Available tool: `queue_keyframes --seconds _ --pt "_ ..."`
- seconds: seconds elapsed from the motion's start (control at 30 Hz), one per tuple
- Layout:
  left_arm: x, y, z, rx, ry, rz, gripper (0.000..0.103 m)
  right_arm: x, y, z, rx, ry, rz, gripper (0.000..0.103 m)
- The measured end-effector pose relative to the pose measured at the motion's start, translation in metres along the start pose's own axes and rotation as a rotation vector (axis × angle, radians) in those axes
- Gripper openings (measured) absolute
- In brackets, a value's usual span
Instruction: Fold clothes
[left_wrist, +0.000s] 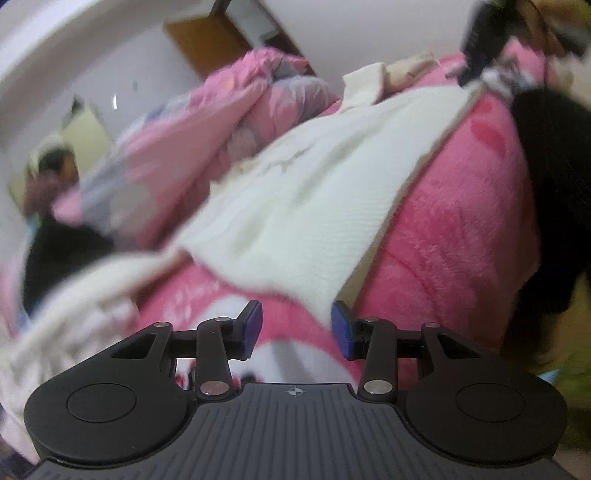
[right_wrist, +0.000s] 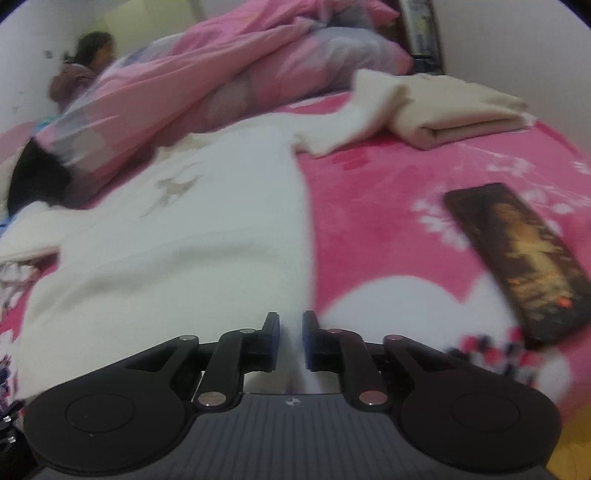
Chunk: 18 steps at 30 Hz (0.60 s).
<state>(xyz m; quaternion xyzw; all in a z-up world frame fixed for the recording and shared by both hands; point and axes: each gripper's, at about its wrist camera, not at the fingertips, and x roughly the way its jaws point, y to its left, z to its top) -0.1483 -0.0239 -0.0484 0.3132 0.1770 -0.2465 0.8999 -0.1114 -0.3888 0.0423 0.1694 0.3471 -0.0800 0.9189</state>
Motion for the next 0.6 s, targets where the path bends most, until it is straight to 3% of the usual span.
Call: queue_keyframes --seconds 0.1,0.2,0.33,0.5,0.6 --pt "-0.015 0.034 -0.002 -0.187 0.029 -0.044 0.042 -0.018 0.006 -0.001 -0.035 -0.032 -0.032 0.022" --pt "-0.023 0.057 0.007 -0.306 -0.024 -0.051 0.041 -0.011 0.025 -0.006 -0.102 -0.03 -0.025 0.022" --pt "0.001 0.055 0.036 -0.371 -0.083 -0.133 0.041 0.0 0.05 -0.014 -0.192 -0.02 -0.013 0.022" --pt "0.054 0.025 0.073 -0.422 -0.041 -0.25 0.032 0.015 0.082 -0.024 -0.304 -0.009 0.003 0.021" --pt "0.072 0.012 0.082 -0.433 -0.059 -0.327 0.032 0.017 0.099 -0.022 -0.358 -0.016 0.017 0.021"
